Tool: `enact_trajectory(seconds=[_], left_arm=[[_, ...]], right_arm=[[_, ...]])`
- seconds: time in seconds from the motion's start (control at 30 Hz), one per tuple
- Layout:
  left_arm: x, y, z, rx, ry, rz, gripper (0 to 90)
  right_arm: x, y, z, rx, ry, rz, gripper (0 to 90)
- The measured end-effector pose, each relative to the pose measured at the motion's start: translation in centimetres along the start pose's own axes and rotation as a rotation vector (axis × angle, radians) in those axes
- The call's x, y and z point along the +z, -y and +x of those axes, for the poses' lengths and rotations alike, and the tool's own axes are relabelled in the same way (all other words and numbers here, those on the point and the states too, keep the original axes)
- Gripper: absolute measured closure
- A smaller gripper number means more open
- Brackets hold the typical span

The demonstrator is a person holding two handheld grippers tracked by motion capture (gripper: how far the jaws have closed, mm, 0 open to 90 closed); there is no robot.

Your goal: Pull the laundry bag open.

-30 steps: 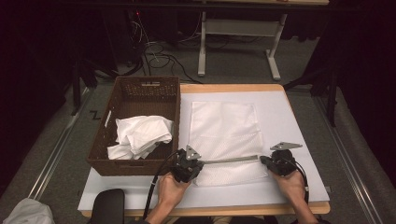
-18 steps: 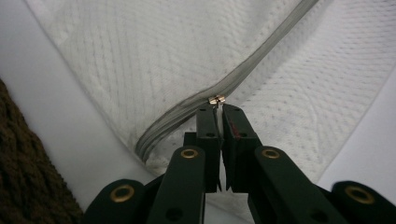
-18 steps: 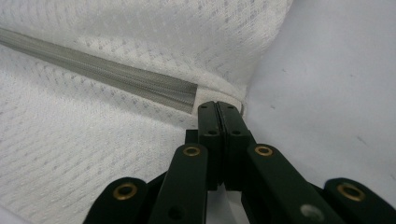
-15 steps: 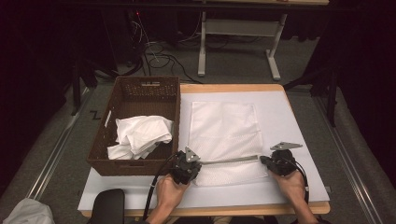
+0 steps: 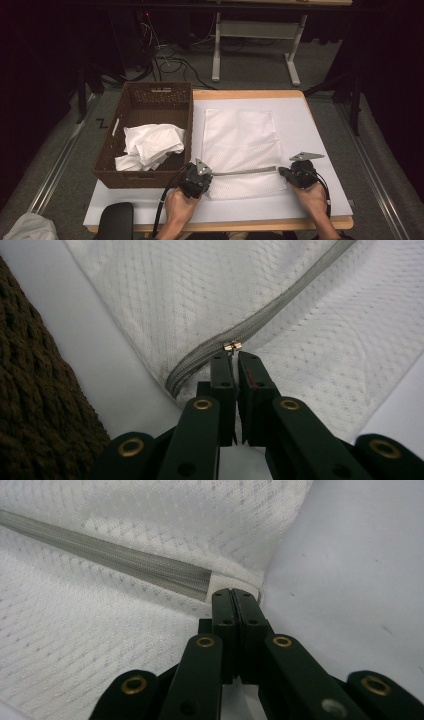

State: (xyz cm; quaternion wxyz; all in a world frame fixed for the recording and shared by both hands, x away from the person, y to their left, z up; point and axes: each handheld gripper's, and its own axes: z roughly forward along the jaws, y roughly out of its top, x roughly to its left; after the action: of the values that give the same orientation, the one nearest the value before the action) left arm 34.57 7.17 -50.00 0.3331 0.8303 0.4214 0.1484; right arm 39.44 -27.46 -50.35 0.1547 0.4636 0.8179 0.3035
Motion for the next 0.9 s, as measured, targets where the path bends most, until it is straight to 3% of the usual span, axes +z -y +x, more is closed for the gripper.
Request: enact_trajectory(seconds=[0.1, 0.17, 0.23, 0.3, 0.7, 0.9], left_arm=[[0.1, 0.03, -0.04, 0.006, -0.007, 0.0, 85.8], [0.08, 0.02, -0.48, 0.052, -0.067, 0.0, 85.8], [0.07, 0.04, -0.62, 0.064, -0.083, -0.001, 85.8], [0.05, 0.06, -0.47, 0.053, -0.078, -0.004, 85.8], [0.52, 0.09, -0.74, 0.102, -0.158, 0.011, 85.8], [0.85, 0.09, -0.66, 0.105, -0.173, 0.02, 85.7]], right_arm=[[-0.02, 0.0, -0.13, 0.0, -0.01, 0.001, 89.8], [-0.01, 0.0, -0.18, 0.002, -0.014, 0.001, 89.8], [-0.01, 0.0, -0.2, 0.001, -0.014, -0.001, 89.7], [-0.01, 0.0, -0.21, 0.0, -0.014, -0.001, 89.8], [-0.18, 0.21, 0.06, -0.006, 0.01, -0.004, 90.0], [-0.48, 0.57, -0.3, 0.011, 0.011, -0.013, 90.0]])
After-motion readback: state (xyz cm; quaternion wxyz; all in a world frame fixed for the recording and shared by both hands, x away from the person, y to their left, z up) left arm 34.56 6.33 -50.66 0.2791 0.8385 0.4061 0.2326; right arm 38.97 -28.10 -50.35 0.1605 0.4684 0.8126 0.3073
